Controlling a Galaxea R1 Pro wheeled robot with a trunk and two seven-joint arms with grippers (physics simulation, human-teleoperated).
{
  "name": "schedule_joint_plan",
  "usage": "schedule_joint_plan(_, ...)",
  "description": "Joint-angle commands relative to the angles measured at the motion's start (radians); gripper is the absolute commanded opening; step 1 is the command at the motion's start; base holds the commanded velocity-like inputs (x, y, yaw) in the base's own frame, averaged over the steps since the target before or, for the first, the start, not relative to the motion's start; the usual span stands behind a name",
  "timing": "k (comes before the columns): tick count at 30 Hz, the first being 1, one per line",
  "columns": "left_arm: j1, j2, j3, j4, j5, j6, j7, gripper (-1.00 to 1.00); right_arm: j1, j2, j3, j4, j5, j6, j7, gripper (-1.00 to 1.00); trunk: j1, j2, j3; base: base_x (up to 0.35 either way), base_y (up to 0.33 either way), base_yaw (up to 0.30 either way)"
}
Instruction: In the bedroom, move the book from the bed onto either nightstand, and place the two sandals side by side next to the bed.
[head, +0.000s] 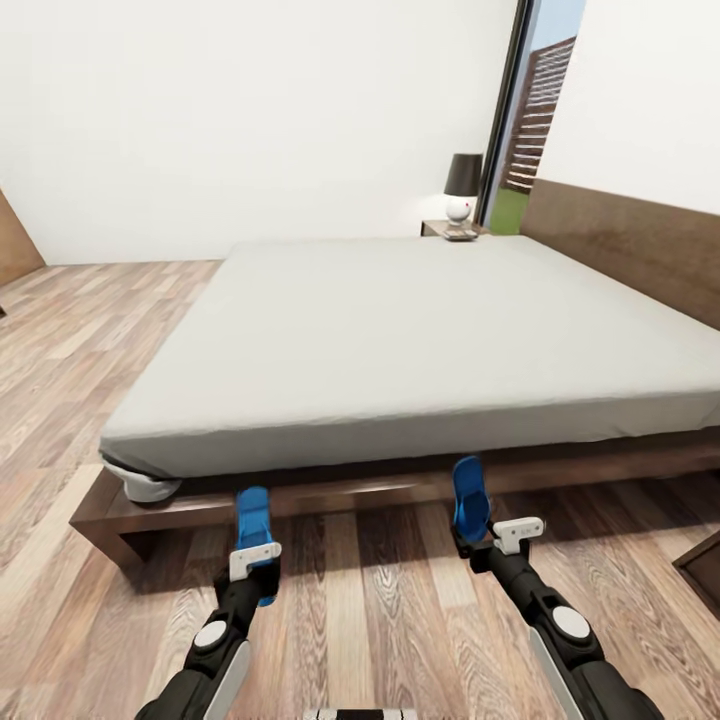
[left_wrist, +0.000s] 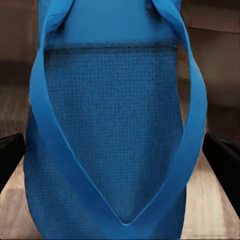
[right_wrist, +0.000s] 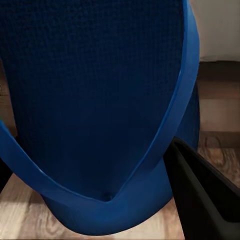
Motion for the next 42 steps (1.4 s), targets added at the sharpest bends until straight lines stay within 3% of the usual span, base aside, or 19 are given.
schedule_joint_plan(1,-0.001,-0.001,-0.001,0.000,0.007,0.022,0.007,-1.00,0.000,0.000,0.003,-0.001,-0.010,-0.001,0.000,-1.00,0.000,-0.001,-0.005,0.000,0.000,0.000)
schedule_joint_plan(3,-0.006,-0.005,0.000,0.003,0.009,0.088,0.008,-1.00,0.000,0.001,0.006,-0.007,-0.011,0.003,-0.002,-1.00,0.001,-0.001,-0.013,0.000,0.000,0.000)
schedule_joint_plan(5,-0.030,-0.004,0.001,0.003,0.008,0.206,0.013,-1.00,-0.001,0.000,0.019,-0.039,-0.010,0.079,-0.002,-1.00,0.002,-0.002,-0.020,0.000,0.000,0.000)
schedule_joint_plan(6,-0.070,-0.003,0.020,0.005,0.008,0.336,0.017,-1.00,-0.002,-0.002,0.021,-0.108,-0.009,0.160,0.003,-1.00,0.002,-0.002,-0.024,0.000,0.000,0.000)
schedule_joint_plan(8,-0.080,-0.003,0.069,0.019,0.008,0.372,0.016,-1.00,-0.002,-0.002,0.020,-0.119,-0.009,0.168,0.003,-1.00,0.003,-0.002,-0.032,0.000,0.000,0.000)
schedule_joint_plan(12,-0.083,-0.002,0.105,0.033,0.007,0.381,0.016,-1.00,-0.002,0.000,0.019,-0.128,-0.009,0.165,0.004,-1.00,0.005,-0.003,-0.047,0.000,0.000,0.000)
schedule_joint_plan(19,-0.084,-0.002,0.109,0.062,0.004,0.384,0.016,-1.00,-0.002,0.001,0.022,-0.146,-0.009,0.158,0.010,-1.00,0.008,-0.005,-0.074,0.000,0.000,0.000)
schedule_joint_plan(25,-0.114,-0.005,0.108,0.132,0.004,0.387,0.016,-1.00,0.000,0.003,0.024,-0.149,-0.009,0.157,0.073,-1.00,0.011,-0.006,-0.098,0.000,0.000,0.000)
schedule_joint_plan(29,-0.170,-0.005,0.108,0.223,0.005,0.379,0.013,-1.00,0.000,0.003,0.023,-0.151,-0.009,0.158,0.079,-1.00,0.013,-0.007,-0.113,0.000,0.000,0.000)
schedule_joint_plan(34,-0.300,-0.010,0.108,0.374,0.002,0.377,-0.010,-1.00,0.000,0.001,0.019,-0.158,-0.009,0.156,0.082,-1.00,0.015,-0.008,-0.132,0.000,0.000,0.000)
schedule_joint_plan(42,-0.388,-0.017,0.107,0.411,-0.001,0.385,-0.038,-1.00,0.000,-0.004,0.021,-0.165,-0.009,0.162,0.101,-1.00,0.019,-0.010,-0.163,0.000,0.000,0.000)
